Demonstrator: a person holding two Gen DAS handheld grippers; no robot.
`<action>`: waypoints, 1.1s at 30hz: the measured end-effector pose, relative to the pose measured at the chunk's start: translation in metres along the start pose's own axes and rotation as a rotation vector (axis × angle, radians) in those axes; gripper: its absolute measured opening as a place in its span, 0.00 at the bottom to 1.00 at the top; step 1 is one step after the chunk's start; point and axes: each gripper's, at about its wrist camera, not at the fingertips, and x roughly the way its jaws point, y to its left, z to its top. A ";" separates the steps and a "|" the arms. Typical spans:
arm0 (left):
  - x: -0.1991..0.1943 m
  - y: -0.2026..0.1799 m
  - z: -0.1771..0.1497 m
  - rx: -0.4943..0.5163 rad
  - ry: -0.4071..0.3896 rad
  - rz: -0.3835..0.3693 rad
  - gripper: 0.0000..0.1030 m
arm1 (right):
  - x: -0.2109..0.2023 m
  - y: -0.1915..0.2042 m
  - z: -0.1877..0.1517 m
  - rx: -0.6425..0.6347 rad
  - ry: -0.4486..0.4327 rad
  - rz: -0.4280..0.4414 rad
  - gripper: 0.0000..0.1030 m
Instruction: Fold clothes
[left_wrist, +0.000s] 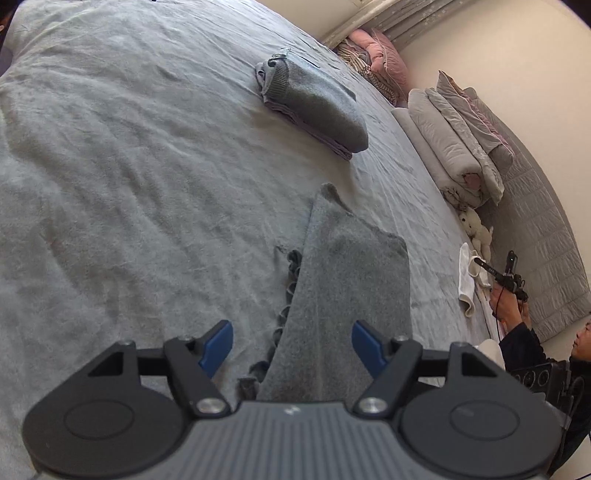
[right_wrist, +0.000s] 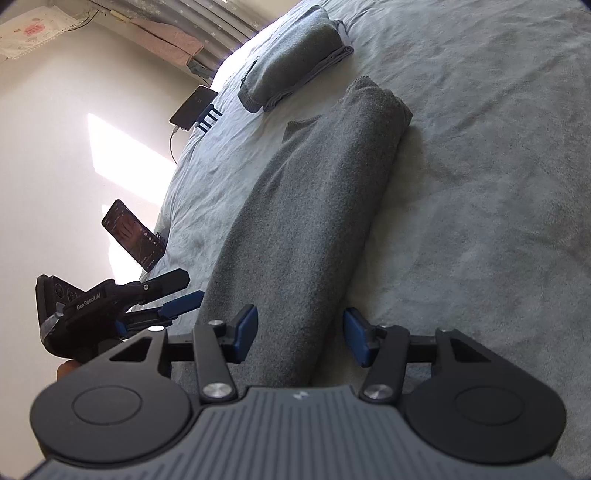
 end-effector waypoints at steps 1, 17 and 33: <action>0.006 0.002 0.004 -0.009 0.008 -0.015 0.67 | 0.003 -0.002 0.003 0.006 0.000 0.003 0.52; 0.066 0.011 0.000 -0.103 0.134 -0.207 0.11 | 0.021 -0.019 0.026 0.091 -0.003 0.121 0.25; 0.007 -0.051 0.083 -0.048 -0.301 -0.416 0.09 | -0.019 0.042 0.127 -0.070 -0.234 0.300 0.22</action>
